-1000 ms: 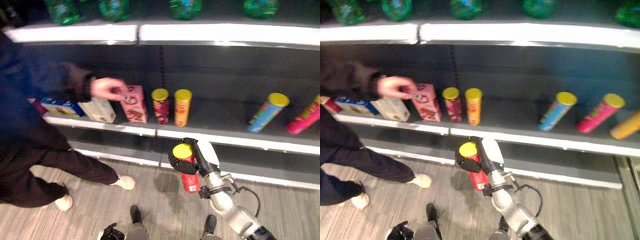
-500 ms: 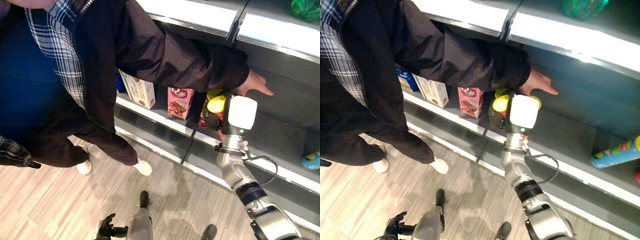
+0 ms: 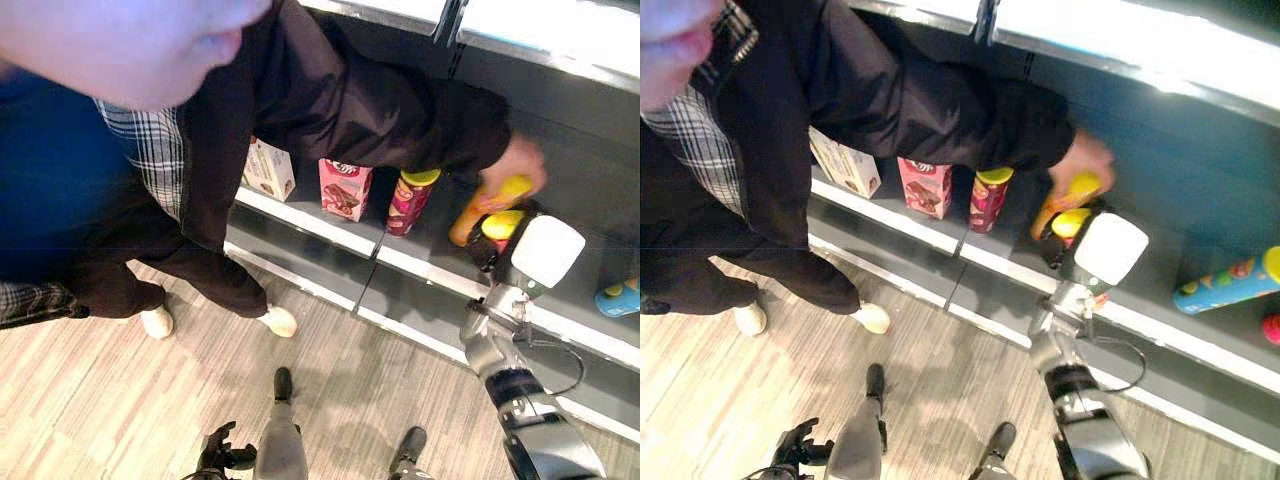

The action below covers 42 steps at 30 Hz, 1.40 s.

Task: Put the goods on the table back onto the shelves and tidy them up.

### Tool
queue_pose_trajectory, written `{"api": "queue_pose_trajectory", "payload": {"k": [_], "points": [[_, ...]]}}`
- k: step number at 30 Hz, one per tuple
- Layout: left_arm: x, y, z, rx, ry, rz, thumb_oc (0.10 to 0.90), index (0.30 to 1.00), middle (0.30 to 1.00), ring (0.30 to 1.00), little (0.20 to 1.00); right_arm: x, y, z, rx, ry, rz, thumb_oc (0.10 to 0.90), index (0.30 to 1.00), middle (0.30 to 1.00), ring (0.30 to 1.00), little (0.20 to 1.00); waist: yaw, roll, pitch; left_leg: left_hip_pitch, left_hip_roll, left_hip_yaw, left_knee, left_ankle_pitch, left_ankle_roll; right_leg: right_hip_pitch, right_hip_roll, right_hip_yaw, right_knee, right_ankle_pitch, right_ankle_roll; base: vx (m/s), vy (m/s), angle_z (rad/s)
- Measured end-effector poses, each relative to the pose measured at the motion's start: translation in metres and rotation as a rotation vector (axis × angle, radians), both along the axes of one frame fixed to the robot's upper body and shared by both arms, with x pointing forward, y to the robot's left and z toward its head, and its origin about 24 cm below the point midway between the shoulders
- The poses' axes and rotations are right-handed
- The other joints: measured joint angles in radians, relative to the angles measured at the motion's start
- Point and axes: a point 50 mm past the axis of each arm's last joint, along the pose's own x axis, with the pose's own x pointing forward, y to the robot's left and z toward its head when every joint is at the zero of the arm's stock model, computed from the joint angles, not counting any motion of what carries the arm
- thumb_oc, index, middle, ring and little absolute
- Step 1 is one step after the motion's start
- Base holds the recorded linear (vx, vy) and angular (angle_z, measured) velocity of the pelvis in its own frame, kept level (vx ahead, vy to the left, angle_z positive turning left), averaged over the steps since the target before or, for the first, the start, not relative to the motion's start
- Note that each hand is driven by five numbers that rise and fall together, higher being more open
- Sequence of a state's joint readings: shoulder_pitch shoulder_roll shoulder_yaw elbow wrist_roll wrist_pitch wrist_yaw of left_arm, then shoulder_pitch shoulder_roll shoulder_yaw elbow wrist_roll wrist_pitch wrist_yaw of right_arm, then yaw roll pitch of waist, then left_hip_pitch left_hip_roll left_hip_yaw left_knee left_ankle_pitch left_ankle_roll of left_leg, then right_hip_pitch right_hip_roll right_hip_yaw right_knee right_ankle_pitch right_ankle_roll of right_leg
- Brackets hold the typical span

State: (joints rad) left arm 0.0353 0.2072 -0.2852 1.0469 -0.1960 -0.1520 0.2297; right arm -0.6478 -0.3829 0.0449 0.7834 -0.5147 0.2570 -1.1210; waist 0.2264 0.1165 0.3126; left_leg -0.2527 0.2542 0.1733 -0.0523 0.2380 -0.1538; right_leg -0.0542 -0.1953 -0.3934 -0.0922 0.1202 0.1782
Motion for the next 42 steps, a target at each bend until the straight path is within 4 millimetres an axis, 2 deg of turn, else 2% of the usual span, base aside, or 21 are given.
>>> {"api": "queue_pose_trajectory", "payload": {"k": [2,10,15,21,22,24,28,29,30,34,38,42], "points": [[0.001,-0.004,0.000,-0.007,-0.004,-0.012,0.800,0.900,0.900,0.900,0.900,-0.001,-0.004,0.005,0.019,-0.041,-0.043,0.400,0.300,0.300,0.300,0.300,0.006,0.009,0.002,-0.007,-0.007,-0.006,-0.005,0.004,0.003,-0.004,-0.006,-0.011,0.000,0.001,0.000,-0.01,0.002,0.11],[0.003,-0.003,0.001,-0.003,-0.008,-0.021,0.800,0.900,0.900,0.900,0.900,-0.001,-0.015,0.020,0.187,-0.188,-0.153,0.400,0.300,0.300,0.300,0.300,0.006,0.008,0.002,-0.014,-0.011,-0.009,-0.007,0.004,0.003,-0.010,-0.009,-0.012,-0.001,0.000,0.001,0.00,-0.001,0.01],[0.003,-0.003,0.001,-0.003,-0.007,-0.019,0.800,0.900,0.900,0.900,0.900,-0.005,-0.013,0.023,0.204,-0.242,-0.145,0.400,0.300,0.300,0.300,0.300,0.003,0.008,0.002,-0.015,-0.012,-0.006,-0.016,0.005,0.002,-0.018,-0.010,-0.010,-0.001,-0.001,0.002,0.00,0.000,0.00],[0.002,-0.003,0.000,0.003,-0.002,-0.014,0.800,0.900,0.900,0.900,0.900,-0.010,0.013,0.033,0.274,-0.369,-0.047,0.400,0.300,0.300,0.300,0.300,-0.010,0.008,0.002,-0.009,-0.010,0.007,-0.024,0.007,0.003,-0.025,-0.009,-0.004,0.000,-0.001,0.002,0.02,-0.015,-0.05],[0.000,-0.002,-0.001,0.013,0.007,-0.009,0.800,0.900,0.900,0.900,0.900,-0.012,0.030,0.040,0.309,-0.442,0.022,0.400,0.300,0.300,0.300,0.300,-0.024,0.007,0.003,0.000,-0.009,0.009,-0.024,0.007,0.003,-0.018,-0.009,0.002,0.000,-0.001,0.002,0.02,-0.007,-0.08],[0.000,-0.002,-0.001,0.020,0.009,-0.008,0.800,0.900,0.900,0.900,0.900,-0.015,0.043,0.043,0.317,-0.475,0.084,0.400,0.300,0.300,0.300,0.300,-0.027,0.006,0.004,0.026,-0.009,0.012,-0.025,0.006,0.004,0.005,-0.009,0.004,0.000,-0.001,0.002,0.03,-0.010,-0.06],[-0.002,0.001,-0.001,0.031,0.016,0.002,0.800,0.900,0.900,0.900,0.900,-0.023,0.057,0.053,0.310,-0.553,0.193,0.400,0.300,0.300,0.300,0.300,-0.032,-0.008,0.008,0.045,-0.007,0.011,-0.027,0.003,0.002,0.022,-0.007,0.012,0.000,-0.005,0.004,0.05,-0.010,-0.01],[-0.003,0.001,-0.001,0.032,0.019,0.006,0.800,0.900,0.900,0.900,0.900,-0.027,0.058,0.052,0.308,-0.557,0.209,0.400,0.300,0.300,0.300,0.300,-0.032,-0.014,0.006,0.047,-0.008,0.011,-0.028,0.002,0.002,0.025,-0.007,0.012,0.000,-0.005,0.004,0.06,-0.003,-0.01],[-0.005,0.005,-0.002,0.040,0.033,0.022,0.800,0.900,0.900,0.900,0.900,-0.034,0.065,0.045,0.310,-0.543,0.259,0.400,0.300,0.300,0.300,0.300,-0.037,-0.034,0.002,0.061,-0.008,0.012,-0.032,0.002,0.002,0.035,-0.007,0.014,0.000,-0.005,0.004,0.07,0.000,-0.01],[-0.011,0.013,-0.003,0.078,0.065,0.016,0.800,0.900,0.900,0.900,0.900,-0.036,0.078,0.034,0.330,-0.490,0.331,0.400,0.300,0.300,0.300,0.300,-0.057,-0.074,-0.022,0.070,-0.008,0.015,-0.036,0.002,0.002,0.039,-0.008,0.016,0.000,-0.006,0.005,0.05,0.002,-0.03],[-0.015,0.013,-0.005,0.088,0.082,0.019,0.800,0.900,0.900,0.900,0.900,-0.033,0.085,0.029,0.328,-0.457,0.382,0.400,0.300,0.300,0.300,0.300,-0.057,-0.076,-0.037,0.075,-0.009,0.016,-0.036,0.002,0.002,0.043,-0.009,0.017,0.000,-0.003,0.005,0.02,0.009,0.00],[-0.022,0.011,-0.007,0.085,0.101,0.011,0.800,0.900,0.900,0.900,0.900,-0.028,0.091,0.009,0.319,-0.351,0.393,0.400,0.300,0.300,0.300,0.300,-0.047,-0.073,-0.073,0.075,-0.009,0.015,-0.036,0.002,0.002,0.043,-0.010,0.016,0.000,-0.003,0.005,0.00,0.000,0.00]]}}
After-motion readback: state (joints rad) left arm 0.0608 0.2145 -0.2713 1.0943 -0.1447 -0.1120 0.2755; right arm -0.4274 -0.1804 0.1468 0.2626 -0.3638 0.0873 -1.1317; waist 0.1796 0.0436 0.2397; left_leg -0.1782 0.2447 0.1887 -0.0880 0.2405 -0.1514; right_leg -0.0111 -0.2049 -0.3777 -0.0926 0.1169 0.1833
